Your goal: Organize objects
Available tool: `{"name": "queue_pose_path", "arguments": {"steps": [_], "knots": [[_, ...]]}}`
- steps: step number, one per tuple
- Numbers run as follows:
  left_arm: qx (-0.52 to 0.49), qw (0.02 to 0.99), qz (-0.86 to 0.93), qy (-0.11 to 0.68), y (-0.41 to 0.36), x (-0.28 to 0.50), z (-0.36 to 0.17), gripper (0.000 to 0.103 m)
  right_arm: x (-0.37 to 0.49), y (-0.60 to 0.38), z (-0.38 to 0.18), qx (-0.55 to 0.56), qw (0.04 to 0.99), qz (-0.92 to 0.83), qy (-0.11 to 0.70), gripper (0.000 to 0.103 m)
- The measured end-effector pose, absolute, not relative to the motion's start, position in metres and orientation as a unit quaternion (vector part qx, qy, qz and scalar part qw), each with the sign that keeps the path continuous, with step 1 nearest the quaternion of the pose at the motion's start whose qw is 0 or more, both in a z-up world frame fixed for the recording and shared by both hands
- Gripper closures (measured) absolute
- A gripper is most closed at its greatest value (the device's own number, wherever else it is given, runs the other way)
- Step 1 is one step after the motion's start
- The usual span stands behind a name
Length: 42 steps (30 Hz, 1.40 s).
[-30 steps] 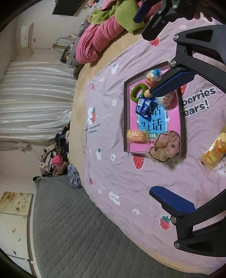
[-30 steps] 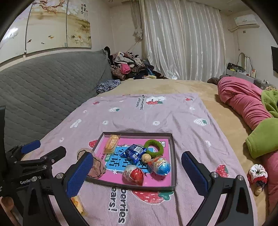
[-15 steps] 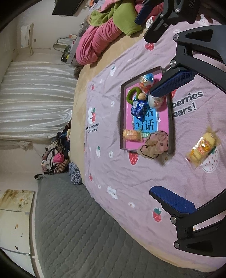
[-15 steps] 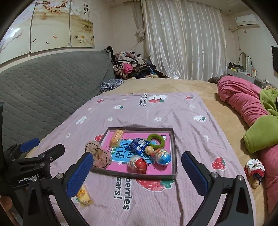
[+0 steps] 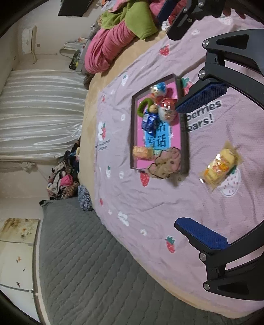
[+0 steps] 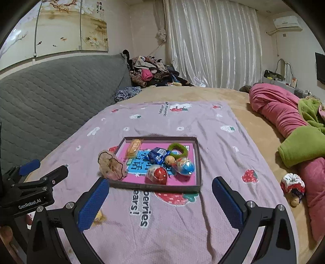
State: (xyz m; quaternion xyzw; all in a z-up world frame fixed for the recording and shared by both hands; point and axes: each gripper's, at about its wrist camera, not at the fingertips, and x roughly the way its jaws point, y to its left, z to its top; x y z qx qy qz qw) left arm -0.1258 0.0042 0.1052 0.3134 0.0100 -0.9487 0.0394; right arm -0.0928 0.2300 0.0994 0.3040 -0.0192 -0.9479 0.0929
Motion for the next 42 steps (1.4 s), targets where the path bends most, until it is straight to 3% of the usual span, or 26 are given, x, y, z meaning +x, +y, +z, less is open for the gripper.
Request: {"name": "queue_pose_path", "arguments": {"steps": [20, 42], "knots": [[0.332, 0.032, -0.943, -0.001, 0.005, -0.086, 0.066, 0.001, -0.058, 0.242, 0.067, 0.327, 0.080, -0.941, -0.021, 0.001], [0.354, 0.029, -0.934, -0.027, 0.016, -0.069, 0.002, 0.001, -0.034, 0.262, -0.004, 0.353, 0.064, -0.933, -0.041, 0.001]]}}
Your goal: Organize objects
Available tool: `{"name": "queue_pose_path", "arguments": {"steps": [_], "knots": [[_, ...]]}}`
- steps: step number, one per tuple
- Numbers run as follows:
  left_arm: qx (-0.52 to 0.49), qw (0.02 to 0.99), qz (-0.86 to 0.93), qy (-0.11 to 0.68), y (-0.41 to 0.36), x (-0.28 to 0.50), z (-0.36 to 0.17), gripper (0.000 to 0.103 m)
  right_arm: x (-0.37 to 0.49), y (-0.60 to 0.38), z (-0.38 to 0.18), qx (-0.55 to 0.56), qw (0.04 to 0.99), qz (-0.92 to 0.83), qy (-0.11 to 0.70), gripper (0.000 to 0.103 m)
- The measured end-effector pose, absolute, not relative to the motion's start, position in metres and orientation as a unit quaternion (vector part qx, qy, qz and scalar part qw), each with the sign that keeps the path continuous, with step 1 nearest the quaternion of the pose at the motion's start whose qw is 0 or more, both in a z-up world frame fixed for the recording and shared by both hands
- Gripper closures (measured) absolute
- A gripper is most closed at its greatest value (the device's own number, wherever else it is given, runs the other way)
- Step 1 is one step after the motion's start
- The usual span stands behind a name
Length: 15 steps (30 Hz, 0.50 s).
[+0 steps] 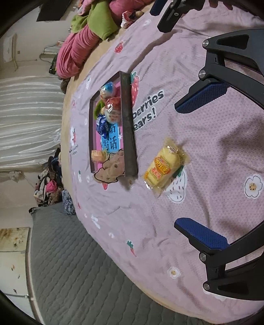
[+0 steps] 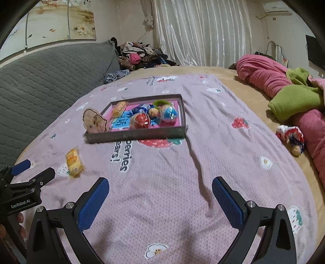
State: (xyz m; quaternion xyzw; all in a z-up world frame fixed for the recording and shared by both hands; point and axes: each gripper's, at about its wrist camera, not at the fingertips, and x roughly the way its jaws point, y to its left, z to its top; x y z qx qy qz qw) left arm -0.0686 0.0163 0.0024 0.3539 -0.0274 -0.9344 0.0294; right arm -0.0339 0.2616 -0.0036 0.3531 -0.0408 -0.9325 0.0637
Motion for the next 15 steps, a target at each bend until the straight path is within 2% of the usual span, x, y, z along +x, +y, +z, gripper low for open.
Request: {"name": "queue_pose_path", "arguments": {"steps": [9, 15], "knots": [[0.352, 0.065, -0.934, -0.016, 0.002, -0.070, -0.023, 0.001, -0.036, 0.263, -0.021, 0.364, 0.052, -0.929, -0.047, 0.001], [0.360, 0.050, -0.932, -0.010, -0.003, -0.073, -0.030, 0.001, -0.039, 0.260, -0.029, 0.374, 0.052, -0.925, -0.042, 0.001]]}}
